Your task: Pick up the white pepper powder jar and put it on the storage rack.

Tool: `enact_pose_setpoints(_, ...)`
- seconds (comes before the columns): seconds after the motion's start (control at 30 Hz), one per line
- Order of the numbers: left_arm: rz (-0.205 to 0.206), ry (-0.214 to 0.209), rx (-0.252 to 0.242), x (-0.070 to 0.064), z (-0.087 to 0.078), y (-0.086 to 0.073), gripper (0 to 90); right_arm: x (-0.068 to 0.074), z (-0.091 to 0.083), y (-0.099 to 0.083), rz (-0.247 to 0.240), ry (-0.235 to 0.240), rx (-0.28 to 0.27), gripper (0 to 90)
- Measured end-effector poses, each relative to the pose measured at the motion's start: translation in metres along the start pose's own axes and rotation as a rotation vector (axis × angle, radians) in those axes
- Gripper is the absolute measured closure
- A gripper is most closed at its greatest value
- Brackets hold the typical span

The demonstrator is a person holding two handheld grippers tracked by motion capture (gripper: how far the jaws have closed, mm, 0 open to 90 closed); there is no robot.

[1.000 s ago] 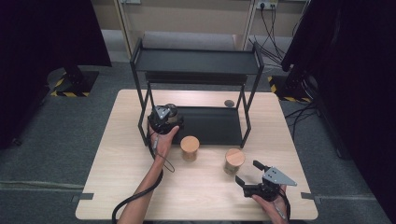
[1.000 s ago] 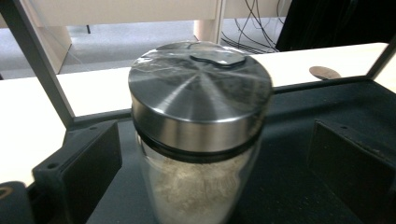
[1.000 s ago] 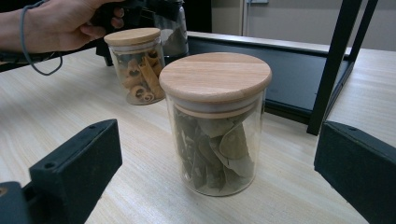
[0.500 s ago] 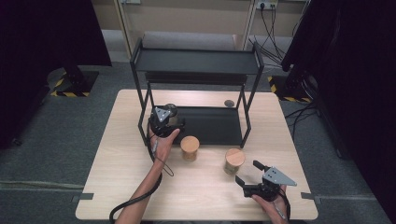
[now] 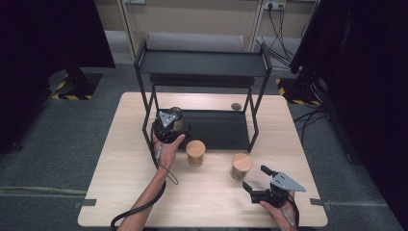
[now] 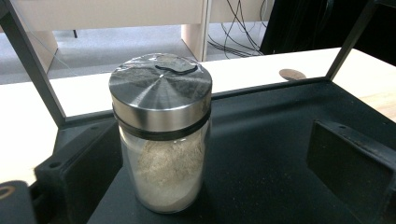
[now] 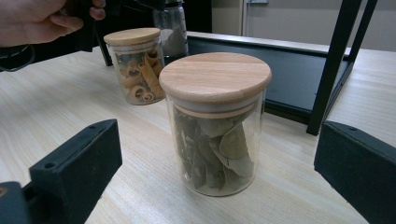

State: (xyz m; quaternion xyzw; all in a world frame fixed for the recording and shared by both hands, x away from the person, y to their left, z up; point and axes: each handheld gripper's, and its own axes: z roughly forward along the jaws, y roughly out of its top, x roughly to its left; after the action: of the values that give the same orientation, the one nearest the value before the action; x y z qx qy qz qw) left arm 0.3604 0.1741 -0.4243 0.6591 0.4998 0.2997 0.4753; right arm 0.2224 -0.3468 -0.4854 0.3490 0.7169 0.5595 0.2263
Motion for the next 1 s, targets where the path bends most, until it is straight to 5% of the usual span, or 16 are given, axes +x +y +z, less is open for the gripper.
enact_pose_setpoints(1.0,0.034,-0.080,-0.051,-0.001,-0.043,-0.015,3.6,0.001,0.000,0.000,-0.004,-0.002,0.003,1.3)
